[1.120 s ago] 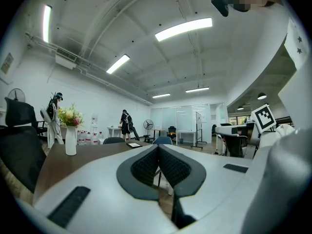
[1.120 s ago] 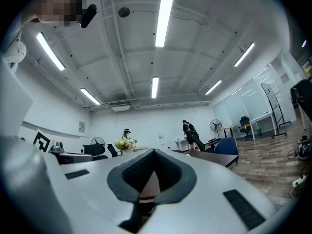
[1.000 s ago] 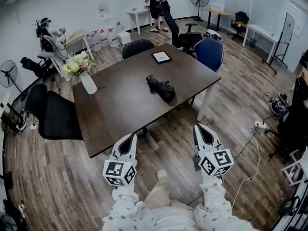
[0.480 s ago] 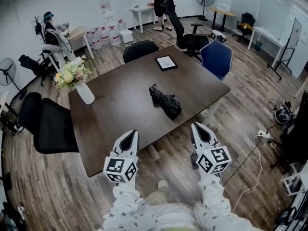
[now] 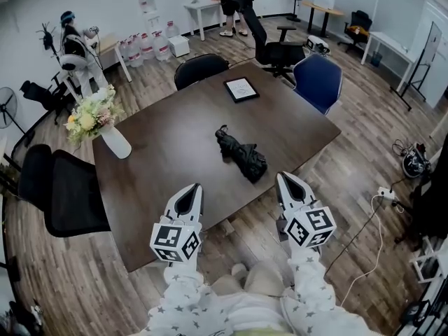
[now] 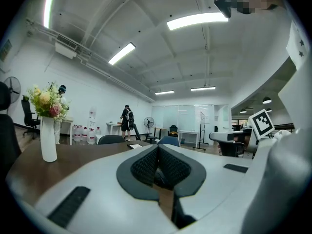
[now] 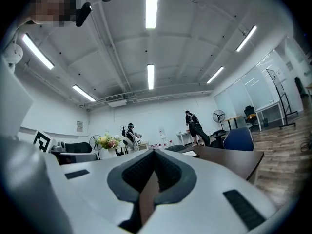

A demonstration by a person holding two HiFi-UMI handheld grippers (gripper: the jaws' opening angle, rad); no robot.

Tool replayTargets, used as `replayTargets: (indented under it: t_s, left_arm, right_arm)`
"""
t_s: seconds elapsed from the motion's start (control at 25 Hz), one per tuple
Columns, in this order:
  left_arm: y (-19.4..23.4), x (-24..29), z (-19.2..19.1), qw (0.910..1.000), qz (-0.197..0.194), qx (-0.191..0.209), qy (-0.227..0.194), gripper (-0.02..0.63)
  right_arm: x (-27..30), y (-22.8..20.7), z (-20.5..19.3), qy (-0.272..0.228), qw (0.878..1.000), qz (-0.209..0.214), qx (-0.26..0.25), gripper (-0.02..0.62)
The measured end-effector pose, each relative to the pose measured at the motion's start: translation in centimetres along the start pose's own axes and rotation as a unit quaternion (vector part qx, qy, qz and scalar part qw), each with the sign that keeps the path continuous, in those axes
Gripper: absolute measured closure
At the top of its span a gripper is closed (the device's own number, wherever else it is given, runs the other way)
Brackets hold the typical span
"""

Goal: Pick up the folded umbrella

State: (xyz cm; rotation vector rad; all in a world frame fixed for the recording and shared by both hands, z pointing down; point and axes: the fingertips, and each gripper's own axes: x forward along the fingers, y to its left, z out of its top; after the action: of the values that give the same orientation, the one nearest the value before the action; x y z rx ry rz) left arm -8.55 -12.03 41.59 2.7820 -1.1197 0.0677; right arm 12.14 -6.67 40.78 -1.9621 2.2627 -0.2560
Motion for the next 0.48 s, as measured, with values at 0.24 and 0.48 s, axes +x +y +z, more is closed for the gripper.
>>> replayTargets:
  t_s: [0.24, 0.48]
  left_arm:
    - [1.6, 2.2, -1.1, 0.9998, 0.01, -0.009, 0.017, 0.581]
    - [4.1, 5.7, -1.9, 0.9986, 0.037, -0.025, 0.027, 0.581]
  right_arm:
    - [3.5, -1.3, -0.6, 0.014, 1.0, 0.01, 0.006, 0.574]
    - [9.0, -3.1, -1.2, 0.03, 0.999, 0.036, 0.008, 0.574]
